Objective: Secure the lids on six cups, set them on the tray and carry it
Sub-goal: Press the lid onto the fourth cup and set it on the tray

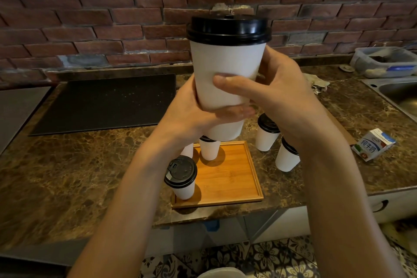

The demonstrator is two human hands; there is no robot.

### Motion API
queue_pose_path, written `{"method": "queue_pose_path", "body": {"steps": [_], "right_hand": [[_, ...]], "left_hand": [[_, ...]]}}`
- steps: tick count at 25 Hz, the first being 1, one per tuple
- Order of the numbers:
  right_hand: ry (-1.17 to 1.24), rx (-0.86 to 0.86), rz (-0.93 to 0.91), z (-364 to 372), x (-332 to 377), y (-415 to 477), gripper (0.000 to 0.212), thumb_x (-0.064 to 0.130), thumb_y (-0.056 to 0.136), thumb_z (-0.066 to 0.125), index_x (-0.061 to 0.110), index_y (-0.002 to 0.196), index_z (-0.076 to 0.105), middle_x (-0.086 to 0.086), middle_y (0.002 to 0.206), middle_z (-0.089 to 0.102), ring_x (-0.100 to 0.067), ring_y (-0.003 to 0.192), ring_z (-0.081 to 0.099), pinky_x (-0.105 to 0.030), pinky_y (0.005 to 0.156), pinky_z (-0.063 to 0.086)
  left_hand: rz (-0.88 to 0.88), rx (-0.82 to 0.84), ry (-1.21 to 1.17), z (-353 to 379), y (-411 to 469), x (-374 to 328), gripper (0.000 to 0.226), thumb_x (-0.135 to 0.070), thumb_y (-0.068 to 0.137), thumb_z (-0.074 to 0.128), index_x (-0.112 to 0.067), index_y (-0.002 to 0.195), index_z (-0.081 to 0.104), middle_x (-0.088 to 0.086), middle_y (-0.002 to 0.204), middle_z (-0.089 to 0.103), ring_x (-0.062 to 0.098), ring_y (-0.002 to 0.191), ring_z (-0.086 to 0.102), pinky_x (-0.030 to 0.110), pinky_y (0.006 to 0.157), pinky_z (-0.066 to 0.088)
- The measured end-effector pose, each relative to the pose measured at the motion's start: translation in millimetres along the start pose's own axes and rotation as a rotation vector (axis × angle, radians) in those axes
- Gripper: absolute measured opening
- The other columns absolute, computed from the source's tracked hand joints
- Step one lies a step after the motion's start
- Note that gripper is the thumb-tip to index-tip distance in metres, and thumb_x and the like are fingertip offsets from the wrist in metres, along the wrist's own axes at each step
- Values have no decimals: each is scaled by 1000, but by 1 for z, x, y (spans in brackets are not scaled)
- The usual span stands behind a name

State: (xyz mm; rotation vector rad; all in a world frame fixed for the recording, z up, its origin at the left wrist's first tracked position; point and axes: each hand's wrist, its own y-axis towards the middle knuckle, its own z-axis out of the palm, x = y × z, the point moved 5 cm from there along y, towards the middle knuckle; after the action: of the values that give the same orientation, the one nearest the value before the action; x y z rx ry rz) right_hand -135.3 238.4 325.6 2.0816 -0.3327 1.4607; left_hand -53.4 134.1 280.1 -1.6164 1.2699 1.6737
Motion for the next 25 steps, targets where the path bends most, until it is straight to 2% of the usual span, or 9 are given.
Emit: {"method": "queue_pose_path", "body": {"steps": [2,5,8,10,13,14,18,21,25], "right_hand": [[-27,-36,11,2,-1,1,68,39,71,79,21,131,53,9,118,64,-2,107,61,-25,84,57],[-42,-109,31,5,-5,1,69,35,73,82,21,134,50,9,120,62,-2,108,59,-27,86,58],[-93,-197,24,9,-8,-2,74,42,71,82,24,135,48,15,117,59,5,104,57,-17,81,55],[-153,-238,25,12,-10,-4,82,48,68,81,26,138,44,17,118,56,4,107,55,-18,83,53],[-185,-264,24,13,-12,-6,88,51,66,81,25,140,41,17,120,55,0,110,54,-24,86,54],[-182,-269,21,12,-11,-6,87,50,66,81,25,139,42,17,119,55,1,110,54,-24,86,54],[-165,-272,2,9,-7,-4,80,49,66,82,26,134,47,17,117,57,3,107,54,-20,84,53],[-113,-224,-1,5,-6,0,76,41,70,84,21,134,49,11,120,61,0,107,58,-23,85,55],[-22,-109,5,-3,-8,2,70,33,71,83,20,133,51,7,120,63,-7,110,61,-34,89,57]], "left_hand": [[3,-37,7,-1,1,0,68,-28,60,85,-29,119,51,-17,104,68,2,99,65,16,74,54],[18,-92,17,-1,1,1,62,-32,55,80,-36,108,49,-30,93,67,-9,93,63,7,67,50],[22,-118,23,-3,3,7,63,-28,61,82,-30,115,50,-23,98,68,-7,95,63,7,68,50],[29,-120,50,-2,4,9,60,-24,69,81,-28,119,49,-22,100,65,-11,96,61,4,67,48],[27,-136,74,-1,5,10,64,-34,67,79,-27,122,47,-25,97,63,-18,93,58,-1,65,44],[23,-134,77,-2,5,11,63,-30,68,80,-27,122,47,-26,97,64,-18,93,58,-1,65,44],[20,-94,96,-4,8,11,62,-17,72,80,-27,124,46,-15,109,62,-12,98,60,3,68,47],[30,-79,99,-5,6,7,61,-12,71,79,-38,113,44,-23,102,59,-18,93,57,1,66,45],[8,3,51,-3,3,1,63,-33,63,76,-36,118,45,-22,104,62,-8,99,61,7,71,49]]}}
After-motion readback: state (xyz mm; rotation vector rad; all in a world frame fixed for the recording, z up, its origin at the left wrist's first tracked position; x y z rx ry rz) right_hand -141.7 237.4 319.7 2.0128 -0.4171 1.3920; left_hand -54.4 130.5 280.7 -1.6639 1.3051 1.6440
